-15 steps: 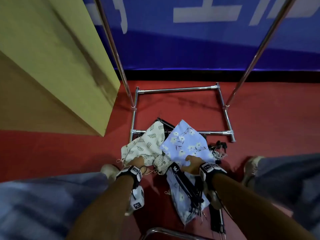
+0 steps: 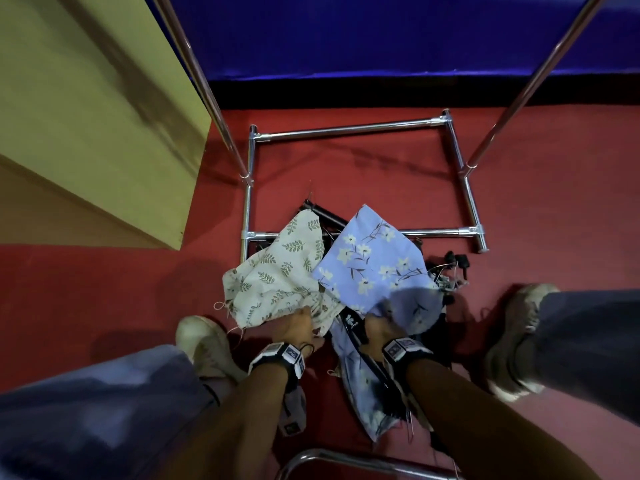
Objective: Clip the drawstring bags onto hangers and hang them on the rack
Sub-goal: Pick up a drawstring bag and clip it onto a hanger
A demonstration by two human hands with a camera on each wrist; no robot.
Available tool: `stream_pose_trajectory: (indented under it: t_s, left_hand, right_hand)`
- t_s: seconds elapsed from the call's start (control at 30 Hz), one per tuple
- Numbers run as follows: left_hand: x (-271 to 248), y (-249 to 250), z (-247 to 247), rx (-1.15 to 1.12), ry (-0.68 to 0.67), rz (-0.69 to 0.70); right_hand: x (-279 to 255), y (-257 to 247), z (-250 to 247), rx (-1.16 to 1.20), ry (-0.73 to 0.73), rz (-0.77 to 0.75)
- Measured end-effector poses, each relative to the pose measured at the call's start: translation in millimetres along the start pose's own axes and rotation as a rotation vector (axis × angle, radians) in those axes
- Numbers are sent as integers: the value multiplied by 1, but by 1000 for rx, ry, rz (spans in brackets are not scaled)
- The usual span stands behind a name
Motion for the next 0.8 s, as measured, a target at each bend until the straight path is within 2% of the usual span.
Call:
stream_pose_trajectory:
  t_s: [0.2, 0.3, 0.43, 0.57, 0.8]
  left_hand:
    - [4, 7, 1, 149, 48, 49]
    - [5, 9, -2, 141, 72, 72]
    - [2, 9, -13, 102, 123, 78]
    - [-7, 13, -37, 101, 171, 42]
    - [-24, 33, -99, -86, 194, -21]
  right_hand:
    - [6, 5, 23, 107, 30, 110]
    - [7, 11, 26, 177, 48, 169]
    - [12, 11, 25, 200, -34, 196]
    - [3, 13, 10, 237, -25, 158]
    - [-42, -1, -60, 44, 67, 165]
Point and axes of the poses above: each hand's wrist, its own x-axis towards the middle knuckle, its own z-axis out of the palm, y = z × x, the point moved 2 cm from there along x, towards the middle knuckle, and after that the axes turned 6 degrees about z, right-handed, at the moved point
